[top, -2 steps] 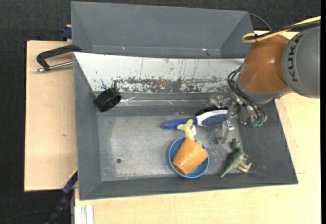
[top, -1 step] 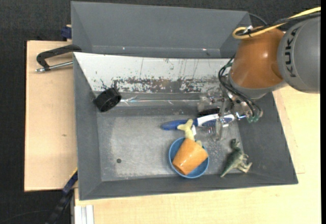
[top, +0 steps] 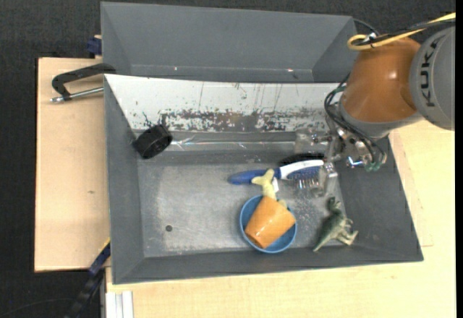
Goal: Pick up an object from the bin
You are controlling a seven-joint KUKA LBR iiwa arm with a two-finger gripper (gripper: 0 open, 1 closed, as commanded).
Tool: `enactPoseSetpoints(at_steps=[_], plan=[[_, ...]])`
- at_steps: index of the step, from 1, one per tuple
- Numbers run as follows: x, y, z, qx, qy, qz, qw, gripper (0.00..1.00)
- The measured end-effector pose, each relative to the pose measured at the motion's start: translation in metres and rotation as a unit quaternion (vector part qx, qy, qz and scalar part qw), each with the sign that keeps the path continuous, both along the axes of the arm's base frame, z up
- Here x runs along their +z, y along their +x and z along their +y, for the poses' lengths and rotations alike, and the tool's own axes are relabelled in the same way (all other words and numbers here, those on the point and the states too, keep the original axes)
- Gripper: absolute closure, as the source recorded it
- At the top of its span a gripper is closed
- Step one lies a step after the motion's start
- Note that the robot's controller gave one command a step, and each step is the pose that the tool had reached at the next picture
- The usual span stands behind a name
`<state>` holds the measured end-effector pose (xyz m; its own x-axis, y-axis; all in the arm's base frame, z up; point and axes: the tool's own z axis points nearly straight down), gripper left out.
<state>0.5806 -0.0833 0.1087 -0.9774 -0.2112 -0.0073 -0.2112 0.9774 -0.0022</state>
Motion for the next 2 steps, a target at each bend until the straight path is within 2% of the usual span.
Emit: enactPoseSetpoints(at_steps=[1,2], plan=[[-0.0399,0.0038,-0.0035,0.013,0.001,0.0048,0.9999,0.0],[-0.0388,0.0048,-0.0029,0.013,0.001,0.0032,0.9999,0.0]])
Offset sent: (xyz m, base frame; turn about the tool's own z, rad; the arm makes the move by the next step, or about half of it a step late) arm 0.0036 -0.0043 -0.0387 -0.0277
